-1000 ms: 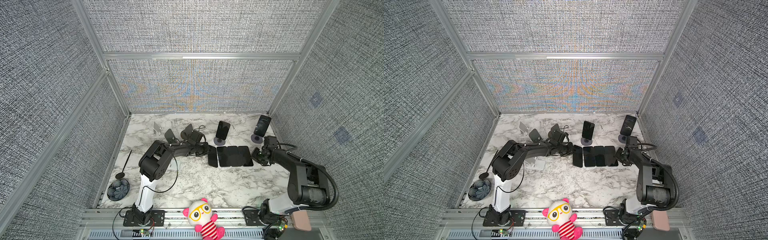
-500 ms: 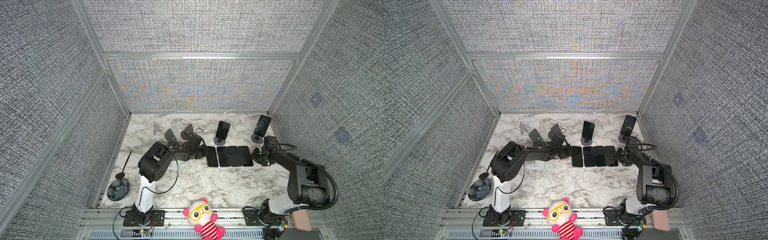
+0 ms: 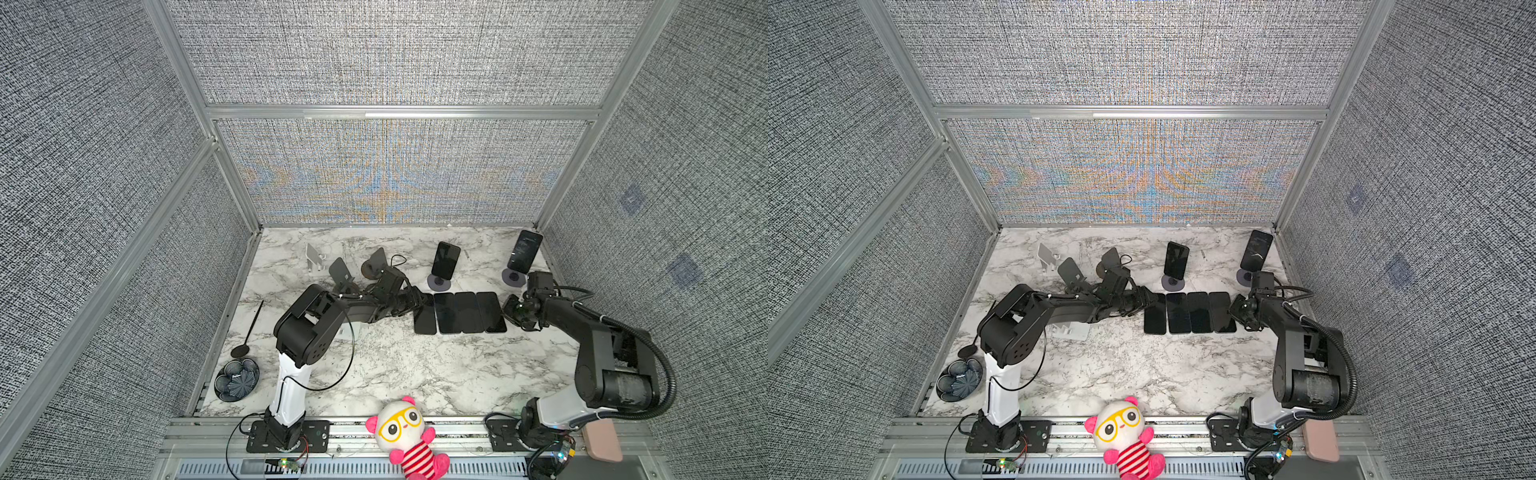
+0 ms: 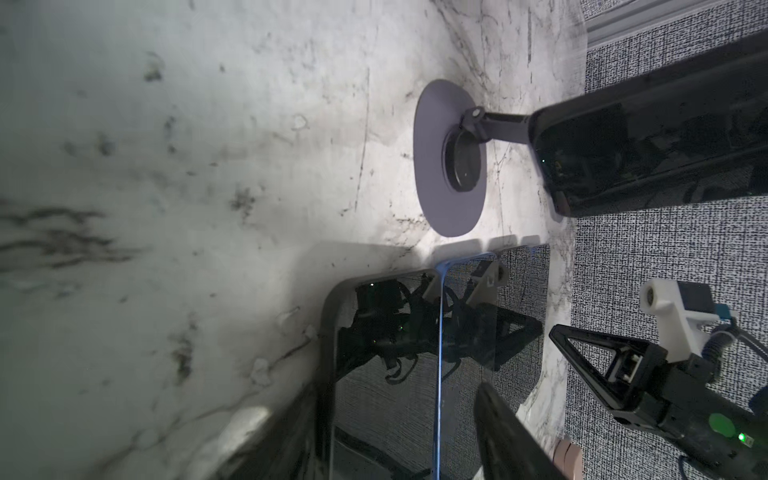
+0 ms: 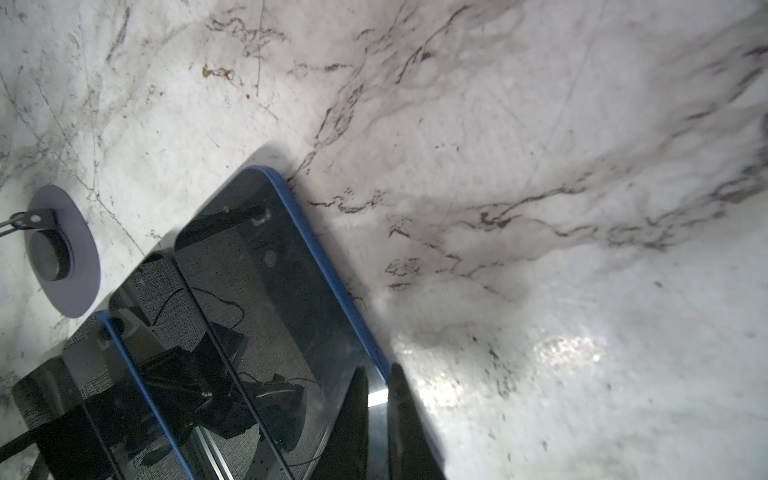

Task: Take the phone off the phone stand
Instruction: 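Lower the black phone flat beside the three phones and open left gripper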

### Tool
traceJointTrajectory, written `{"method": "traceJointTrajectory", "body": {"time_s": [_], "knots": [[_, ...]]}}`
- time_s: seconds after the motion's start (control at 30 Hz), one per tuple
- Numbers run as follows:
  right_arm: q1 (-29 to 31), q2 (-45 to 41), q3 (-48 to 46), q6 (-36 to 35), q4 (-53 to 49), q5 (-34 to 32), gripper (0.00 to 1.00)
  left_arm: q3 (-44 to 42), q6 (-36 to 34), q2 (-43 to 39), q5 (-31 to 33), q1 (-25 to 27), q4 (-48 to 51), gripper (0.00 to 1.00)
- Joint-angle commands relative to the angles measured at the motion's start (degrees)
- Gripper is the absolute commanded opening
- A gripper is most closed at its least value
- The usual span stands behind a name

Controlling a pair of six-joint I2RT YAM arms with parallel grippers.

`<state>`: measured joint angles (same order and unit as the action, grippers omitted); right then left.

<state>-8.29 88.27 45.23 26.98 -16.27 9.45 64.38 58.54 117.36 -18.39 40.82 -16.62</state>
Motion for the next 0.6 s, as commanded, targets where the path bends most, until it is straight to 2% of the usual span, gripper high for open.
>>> {"method": "traceJointTrajectory", "body": {"time_s": [0.0, 0.3, 0.43, 0.57], "knots": [[-0.1, -0.1, 0.3, -0.2, -0.6, 0.4, 0.11, -0.4, -0.4, -0.1, 2.5, 0.1, 7.6, 0.71], [-0.1, -0.3, 0.5, -0.4, -0.9, 0.4, 0.11, -0.2, -6.4, -5.0, 8.4, 1.3, 19.2, 0.83], [-0.1, 0.0, 0.5, -0.7, -0.8, 0.6, 0.11, -2.2, -6.1, -6.7, 6.9, 1.5, 19.1, 0.82], [-0.1, -0.1, 0.3, -0.9, -0.7, 0.7, 0.11, -2.7, -4.6, -6.8, 4.1, 2.9, 18.9, 0.74]]}}
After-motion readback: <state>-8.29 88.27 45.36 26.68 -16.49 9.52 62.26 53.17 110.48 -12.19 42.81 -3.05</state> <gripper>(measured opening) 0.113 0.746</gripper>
